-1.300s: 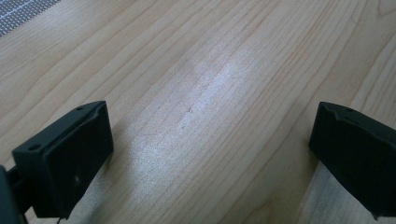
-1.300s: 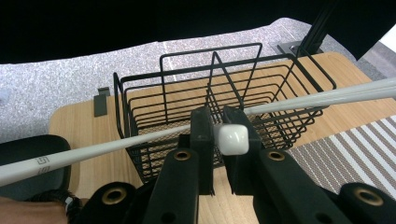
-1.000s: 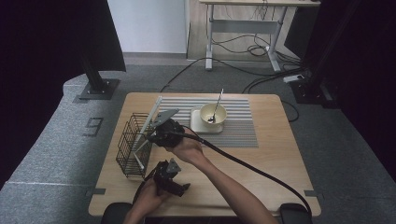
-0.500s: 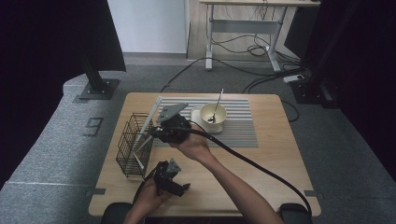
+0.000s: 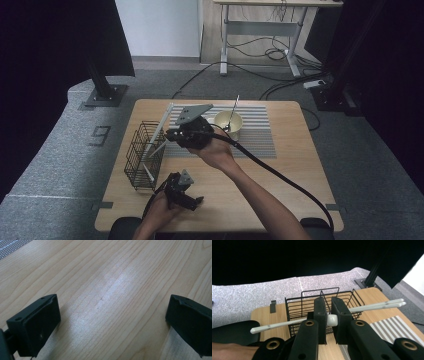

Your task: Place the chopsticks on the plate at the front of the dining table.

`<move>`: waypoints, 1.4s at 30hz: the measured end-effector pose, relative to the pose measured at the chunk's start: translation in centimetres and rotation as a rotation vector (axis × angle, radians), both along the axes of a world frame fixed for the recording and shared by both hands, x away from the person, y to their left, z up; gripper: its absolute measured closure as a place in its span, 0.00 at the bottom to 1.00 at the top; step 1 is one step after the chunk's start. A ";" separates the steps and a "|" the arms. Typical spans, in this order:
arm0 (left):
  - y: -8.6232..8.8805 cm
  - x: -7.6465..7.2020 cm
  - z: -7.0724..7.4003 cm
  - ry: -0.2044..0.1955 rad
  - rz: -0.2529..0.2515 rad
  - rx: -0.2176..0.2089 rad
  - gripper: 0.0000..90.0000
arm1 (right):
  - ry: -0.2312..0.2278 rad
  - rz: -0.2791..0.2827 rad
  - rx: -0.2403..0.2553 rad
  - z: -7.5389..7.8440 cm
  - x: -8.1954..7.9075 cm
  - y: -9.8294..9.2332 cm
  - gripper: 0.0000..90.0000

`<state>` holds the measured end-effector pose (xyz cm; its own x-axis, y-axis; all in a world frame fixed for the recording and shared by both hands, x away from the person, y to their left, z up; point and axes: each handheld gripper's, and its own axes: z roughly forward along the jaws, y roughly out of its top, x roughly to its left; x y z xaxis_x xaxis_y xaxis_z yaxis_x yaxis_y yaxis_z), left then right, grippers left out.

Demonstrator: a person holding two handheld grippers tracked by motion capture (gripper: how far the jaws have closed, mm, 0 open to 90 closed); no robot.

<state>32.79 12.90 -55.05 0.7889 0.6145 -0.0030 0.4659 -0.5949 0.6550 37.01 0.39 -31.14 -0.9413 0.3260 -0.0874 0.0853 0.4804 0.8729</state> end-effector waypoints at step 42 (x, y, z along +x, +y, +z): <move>0.0 -0.8 1.8 -0.019 -0.045 -0.052 0.06 | -0.037 -0.082 -0.002 0.4 -2.4 -7.9 0.92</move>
<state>32.00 12.86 -53.29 0.8157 0.5781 -0.0185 0.4266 -0.5797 0.6942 34.56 -7.49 -30.78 -0.9078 0.4012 -0.1225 0.0917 0.4747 0.8753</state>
